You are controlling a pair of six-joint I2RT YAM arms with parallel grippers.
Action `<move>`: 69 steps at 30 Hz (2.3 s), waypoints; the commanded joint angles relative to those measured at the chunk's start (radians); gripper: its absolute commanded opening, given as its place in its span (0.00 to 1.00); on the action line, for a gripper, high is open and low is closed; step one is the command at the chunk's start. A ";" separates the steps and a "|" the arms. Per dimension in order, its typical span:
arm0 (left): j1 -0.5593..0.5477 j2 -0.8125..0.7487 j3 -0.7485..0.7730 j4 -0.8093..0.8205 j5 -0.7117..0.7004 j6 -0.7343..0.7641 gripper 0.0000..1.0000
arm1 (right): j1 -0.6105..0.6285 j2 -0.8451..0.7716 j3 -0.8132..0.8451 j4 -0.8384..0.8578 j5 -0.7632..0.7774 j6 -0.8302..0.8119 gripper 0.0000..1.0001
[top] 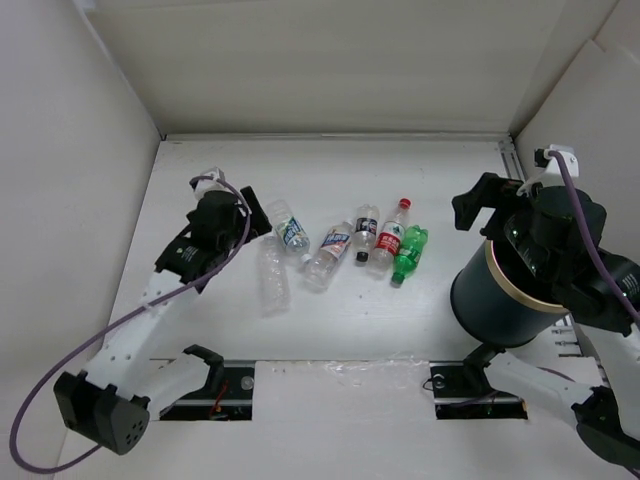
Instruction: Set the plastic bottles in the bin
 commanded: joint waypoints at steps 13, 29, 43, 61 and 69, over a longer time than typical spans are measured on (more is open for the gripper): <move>-0.001 0.328 -0.161 0.209 0.050 -0.153 0.99 | 0.016 0.000 -0.067 0.131 -0.258 -0.013 1.00; -0.041 0.574 -0.238 0.205 -0.076 -0.297 0.36 | 0.047 -0.020 -0.090 0.163 -0.299 -0.013 1.00; -0.041 0.048 0.064 0.237 0.084 -0.052 0.00 | 0.074 0.030 -0.311 0.583 -0.768 0.018 1.00; -0.041 0.241 0.317 0.674 0.873 -0.154 0.00 | 0.183 0.467 -0.193 1.041 -0.887 0.157 1.00; -0.041 0.241 0.259 0.797 0.913 -0.236 0.00 | 0.218 0.566 -0.188 1.183 -0.866 0.214 0.28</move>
